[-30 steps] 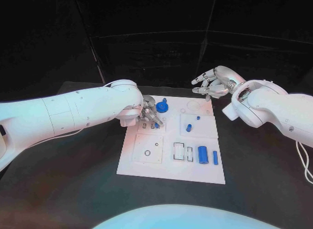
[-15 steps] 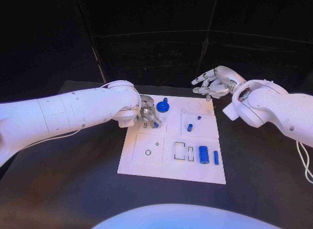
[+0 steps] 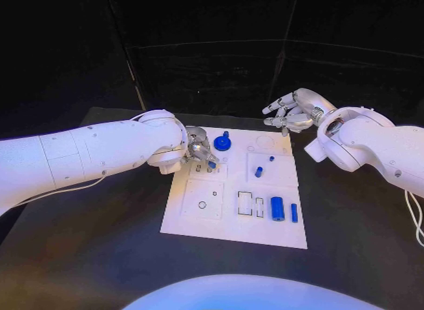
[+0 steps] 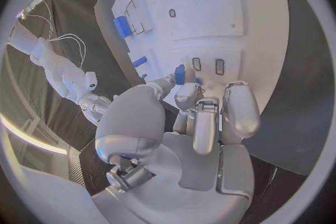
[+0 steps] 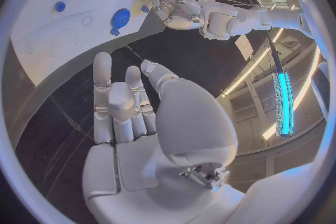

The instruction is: Assemble the parts on the task board

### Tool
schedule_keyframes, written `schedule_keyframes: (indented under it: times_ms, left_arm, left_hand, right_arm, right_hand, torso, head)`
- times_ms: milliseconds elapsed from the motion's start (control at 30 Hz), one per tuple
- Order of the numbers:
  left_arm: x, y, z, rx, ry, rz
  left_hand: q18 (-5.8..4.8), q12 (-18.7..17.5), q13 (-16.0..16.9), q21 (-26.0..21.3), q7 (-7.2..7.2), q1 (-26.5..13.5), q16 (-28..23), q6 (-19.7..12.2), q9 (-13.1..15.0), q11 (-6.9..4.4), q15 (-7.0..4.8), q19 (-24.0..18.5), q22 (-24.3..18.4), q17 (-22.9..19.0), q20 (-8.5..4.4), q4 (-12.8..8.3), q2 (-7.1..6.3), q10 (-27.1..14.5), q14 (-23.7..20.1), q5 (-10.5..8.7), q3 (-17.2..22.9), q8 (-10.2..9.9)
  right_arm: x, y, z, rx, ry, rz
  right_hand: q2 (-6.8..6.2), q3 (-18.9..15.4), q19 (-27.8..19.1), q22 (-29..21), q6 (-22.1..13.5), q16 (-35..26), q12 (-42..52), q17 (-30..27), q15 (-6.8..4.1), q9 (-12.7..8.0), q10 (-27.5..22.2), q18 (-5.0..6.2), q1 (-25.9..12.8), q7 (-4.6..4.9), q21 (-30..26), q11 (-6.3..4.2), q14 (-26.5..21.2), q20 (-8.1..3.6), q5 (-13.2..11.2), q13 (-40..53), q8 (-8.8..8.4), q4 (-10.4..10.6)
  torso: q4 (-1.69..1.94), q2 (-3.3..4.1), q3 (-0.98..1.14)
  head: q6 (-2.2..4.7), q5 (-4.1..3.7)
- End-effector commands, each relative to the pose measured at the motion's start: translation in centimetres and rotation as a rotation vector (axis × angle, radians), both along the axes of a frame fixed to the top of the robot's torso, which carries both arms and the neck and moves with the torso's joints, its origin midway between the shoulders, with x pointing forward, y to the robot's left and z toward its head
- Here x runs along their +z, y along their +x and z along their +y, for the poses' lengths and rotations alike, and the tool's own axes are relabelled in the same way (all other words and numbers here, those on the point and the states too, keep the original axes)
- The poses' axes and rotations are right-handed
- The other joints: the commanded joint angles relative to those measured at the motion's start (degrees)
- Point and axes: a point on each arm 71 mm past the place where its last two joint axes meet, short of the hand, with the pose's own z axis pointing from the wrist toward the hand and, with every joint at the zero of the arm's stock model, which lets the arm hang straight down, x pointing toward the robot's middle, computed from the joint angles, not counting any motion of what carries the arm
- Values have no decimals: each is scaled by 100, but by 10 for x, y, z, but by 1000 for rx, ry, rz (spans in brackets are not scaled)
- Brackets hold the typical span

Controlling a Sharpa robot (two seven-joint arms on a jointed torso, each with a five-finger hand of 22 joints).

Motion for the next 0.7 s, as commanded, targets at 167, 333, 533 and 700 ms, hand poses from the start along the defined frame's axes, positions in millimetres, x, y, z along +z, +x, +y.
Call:
schedule_keyframes:
  times_ms: [167, 333, 533, 700]
  left_arm:
    - [-1, 1, 3, 6, 4, -24]
    - [-3, 0, 2, -4, 25, -28]
    - [-6, 0, 1, -13, 53, -37]
    - [-7, 0, 0, -12, 56, -45]
  left_hand:
    - [-87, -68, -69, 10, 0, -46, -7, -39, 16, -10, -13, 20, -6, 1374, -1, -980, -16, -28, 575, 20, 1047, 41]
    - [-88, -72, -73, 10, 1, -47, -8, -42, 18, -10, -12, 21, -5, 1373, -1, -983, -18, -29, 575, 20, 1055, 42]
    - [-87, -81, -86, 7, 1, -48, -10, -45, 23, -10, -12, 19, -8, 1368, -1, -994, -25, -33, 574, 20, 1078, 48]
    - [-86, -92, -100, 4, 1, -49, -12, -47, 28, -10, -12, 17, -12, 1365, -1, -1005, -32, -37, 573, 21, 1098, 54]
  right_arm:
    - [2, 1, 1, 11, -23, -27]
    - [2, 1, 1, 12, -30, -31]
    - [2, 1, 2, 14, -33, -32]
    - [2, 1, 2, 15, -33, -32]
  right_hand:
    - [-93, 80, -20, -17, -60, -81, -35, -62, -10, -2, -82, 75, 29, 5, -41, 6, -69, 20, 25, -19, 15, -12]
    - [-101, 93, -25, -19, -61, -82, -34, -57, -9, -1, -87, 75, 36, 6, -45, 7, -73, 21, 21, -23, 18, -21]
    - [-113, 116, -29, -22, -62, -90, -30, -61, -8, 0, -91, 76, 52, 8, -50, 8, -78, 23, 15, -28, 21, -38]
    - [-113, 117, -30, -22, -63, -89, -30, -60, -8, 0, -91, 76, 52, 8, -50, 8, -78, 23, 15, -28, 21, -38]
  torso:
    - [23, 10, 0]
    - [19, 12, 1]
    - [27, 16, 7]
    - [18, 14, 5]
  head:
    - [-11, 8]
    - [-23, 15]
    - [-34, 18]
    - [-40, 17]
